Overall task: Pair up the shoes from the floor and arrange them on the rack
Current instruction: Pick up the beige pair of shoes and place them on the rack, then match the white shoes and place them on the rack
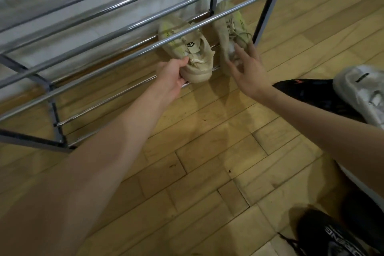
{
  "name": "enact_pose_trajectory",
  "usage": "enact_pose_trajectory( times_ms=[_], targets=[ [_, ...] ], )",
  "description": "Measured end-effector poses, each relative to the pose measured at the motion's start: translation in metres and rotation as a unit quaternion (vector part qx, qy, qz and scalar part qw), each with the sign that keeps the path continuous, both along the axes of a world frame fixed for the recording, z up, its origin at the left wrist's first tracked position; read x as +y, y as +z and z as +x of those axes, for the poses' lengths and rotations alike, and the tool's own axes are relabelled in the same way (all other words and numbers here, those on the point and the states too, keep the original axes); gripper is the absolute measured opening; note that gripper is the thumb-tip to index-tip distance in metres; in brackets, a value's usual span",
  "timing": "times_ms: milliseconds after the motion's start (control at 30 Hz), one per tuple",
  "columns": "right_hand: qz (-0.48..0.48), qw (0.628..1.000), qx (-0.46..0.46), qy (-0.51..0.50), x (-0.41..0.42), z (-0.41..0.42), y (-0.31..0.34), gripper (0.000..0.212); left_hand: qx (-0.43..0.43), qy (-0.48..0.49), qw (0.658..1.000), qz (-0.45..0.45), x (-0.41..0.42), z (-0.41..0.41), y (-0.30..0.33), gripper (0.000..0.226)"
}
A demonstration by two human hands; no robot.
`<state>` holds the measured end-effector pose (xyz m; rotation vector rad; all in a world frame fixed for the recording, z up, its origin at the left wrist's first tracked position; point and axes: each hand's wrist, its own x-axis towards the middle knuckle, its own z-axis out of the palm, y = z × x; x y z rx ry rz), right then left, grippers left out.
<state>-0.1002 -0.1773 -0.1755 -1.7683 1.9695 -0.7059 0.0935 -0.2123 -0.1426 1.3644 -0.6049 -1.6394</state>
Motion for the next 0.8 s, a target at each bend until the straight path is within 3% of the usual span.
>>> enact_pose_trajectory(
  times_ms=[100,233,367,567,667,800],
  targets=[
    [-0.004,1.000,0.011,-0.001,0.033,-0.001,0.004,0.052,-0.013,0.006,1.000,0.008,0.000,-0.005,-0.003,0.038],
    [0.016,0.999,0.009,-0.032,0.082,-0.011,0.012,0.056,-0.145,0.005,0.989,-0.002,0.015,-0.012,-0.007,0.022],
    [-0.003,0.999,0.027,-0.040,0.131,-0.029,0.025,0.053,-0.297,-0.016,0.954,-0.025,0.060,-0.027,-0.004,0.013],
    [-0.012,0.992,0.098,-0.080,0.203,-0.077,0.038,0.057,-0.278,-0.213,0.934,-0.067,0.126,-0.071,-0.001,0.023],
    [0.058,0.977,0.118,-0.166,0.234,-0.103,0.043,0.068,-0.274,-0.321,0.904,-0.073,0.143,-0.093,0.000,0.033],
    [0.185,0.938,0.166,-0.242,0.265,-0.127,0.050,0.090,-0.258,-0.377,0.887,-0.068,0.158,-0.117,-0.002,0.035]
  ],
)
